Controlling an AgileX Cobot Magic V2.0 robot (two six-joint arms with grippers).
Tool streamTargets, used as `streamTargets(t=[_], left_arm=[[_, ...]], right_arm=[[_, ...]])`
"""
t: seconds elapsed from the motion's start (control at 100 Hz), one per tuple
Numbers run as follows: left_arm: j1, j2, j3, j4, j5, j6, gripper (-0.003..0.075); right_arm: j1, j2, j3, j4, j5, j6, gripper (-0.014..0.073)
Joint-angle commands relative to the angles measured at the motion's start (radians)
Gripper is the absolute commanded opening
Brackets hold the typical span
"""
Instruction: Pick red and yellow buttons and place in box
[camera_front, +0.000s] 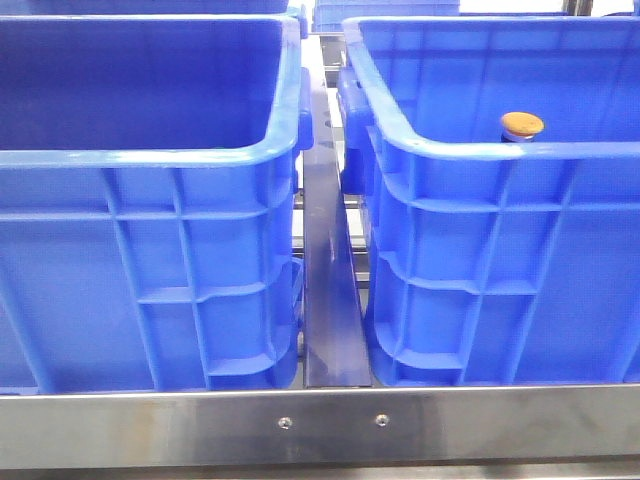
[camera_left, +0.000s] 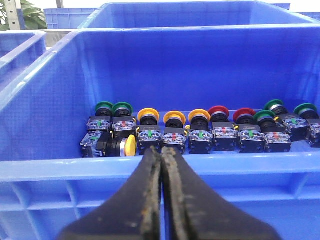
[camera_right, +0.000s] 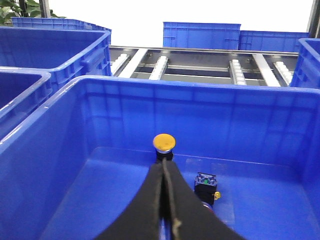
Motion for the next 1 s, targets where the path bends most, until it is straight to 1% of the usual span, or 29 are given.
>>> streamTargets(t=[0.0,0.12,0.21,0.37,0.42,0.46,0.5,0.53,0.54,0.55,0.58,0.59,0.6,0.61,0.62,0.65,0.66,0.67,0.68,0.69,0.7,0.73,0.77,0.8,0.87,0.91,0.99], left_arm=[[-0.003,-0.035,0.046,0.0,-0.087,-0.012,-0.0019],[-0.003,-0.035,0.046,0.0,-0.087,-0.012,-0.0019],[-0.003,-0.035,0.046,0.0,-0.087,-0.012,-0.0019],[-0.003,-0.035,0.046,0.0,-0.087,-0.012,-0.0019],[-0.003,-0.035,0.046,0.0,-0.087,-0.012,-0.0019],[-0.003,-0.035,0.046,0.0,-0.087,-0.012,-0.0019],[-0.003,-0.035,0.046,0.0,-0.087,-0.012,-0.0019],[-0.003,-0.035,0.046,0.0,-0.087,-0.012,-0.0019],[-0.003,-0.035,0.046,0.0,-0.087,-0.012,-0.0019],[-0.003,-0.035,0.046,0.0,-0.087,-0.012,-0.0019],[-0.003,-0.035,0.046,0.0,-0.087,-0.012,-0.0019],[-0.003,-0.035,0.046,0.0,-0.087,-0.012,-0.0019],[-0.003,-0.035,0.046,0.0,-0.087,-0.012,-0.0019],[-0.003,-0.035,0.046,0.0,-0.087,-0.012,-0.0019],[-0.003,-0.035,0.046,0.0,-0.087,-0.012,-0.0019],[-0.003,-0.035,0.046,0.0,-0.087,-0.012,-0.0019],[-0.003,-0.035,0.046,0.0,-0.087,-0.012,-0.0019],[-0.003,-0.035,0.046,0.0,-0.087,-0.012,-0.0019],[-0.003,-0.035,0.046,0.0,-0.087,-0.012,-0.0019],[-0.003,-0.035,0.046,0.0,-0.087,-0.012,-0.0019],[-0.003,-0.035,0.046,0.0,-0.087,-0.012,-0.0019],[-0.003,-0.035,0.046,0.0,-0.087,-0.012,-0.0019],[-0.003,-0.035,0.046,0.0,-0.087,-0.012,-0.0019],[-0.003,-0.035,0.046,0.0,-0.087,-0.012,-0.0019],[-0.003,-0.035,0.046,0.0,-0.087,-0.012,-0.0019],[-0.003,-0.035,0.046,0.0,-0.087,-0.012,-0.0019],[-0.003,-0.035,0.046,0.0,-0.087,-0.012,-0.0019]], right_arm=[[0.037,0.007,-0.028,0.024,-0.004,-0.003,-0.0067],[0.143,0.007,-0.028,0.024,0.002,-0.003,-0.0067],[0.19,0.007,-0.028,0.024,0.018,-0.003,-0.0067],[0.201,0.007,-0.027,0.015,-0.026,-0.003,-0.0067],[0.199,0.007,-0.027,-0.032,-0.09,-0.001,-0.0067],[0.199,0.007,-0.027,-0.108,-0.157,0.023,-0.0067],[0.199,0.007,-0.027,-0.21,-0.208,0.109,-0.0067],[0.199,0.007,-0.027,-0.294,-0.254,0.198,-0.0067],[0.198,0.005,-0.027,-0.317,-0.265,0.251,-0.0067],[0.196,0.005,-0.026,-0.365,-0.275,0.278,-0.0067],[0.194,0.001,-0.023,-0.472,-0.327,0.432,-0.0067],[0.193,-0.002,-0.021,-0.532,-0.339,0.465,-0.0067],[0.192,-0.004,-0.02,-0.562,-0.362,0.498,-0.0067],[0.19,-0.007,-0.019,-0.593,-0.374,0.567,-0.0067],[0.189,-0.009,-0.016,-0.656,-0.386,0.602,-0.0067],[0.185,-0.016,-0.009,-0.785,-0.445,0.781,-0.0067],[0.184,-0.02,-0.006,-0.849,-0.456,0.817,-0.0067],[0.183,-0.022,-0.004,-0.881,-0.476,0.852,-0.0067],[0.181,-0.026,-0.003,-0.913,-0.485,0.921,-0.0067],[0.181,-0.028,0.001,-0.975,-0.493,0.954,-0.0067],[0.18,-0.031,0.002,-1.005,-0.508,1.019,-0.0067],[0.174,-0.035,0.009,-1.144,-0.529,1.135,-0.0067],[0.166,-0.035,0.014,-1.255,-0.536,1.272,-0.0067],[0.156,-0.035,0.021,-1.339,-0.524,1.339,-0.0067],[0.127,-0.036,0.047,-1.428,-0.488,1.439,-0.0067],[0.115,-0.045,0.066,-1.438,-0.482,1.462,-0.0067],[0.109,-0.081,0.129,-1.438,-0.508,1.464,-0.0067]])
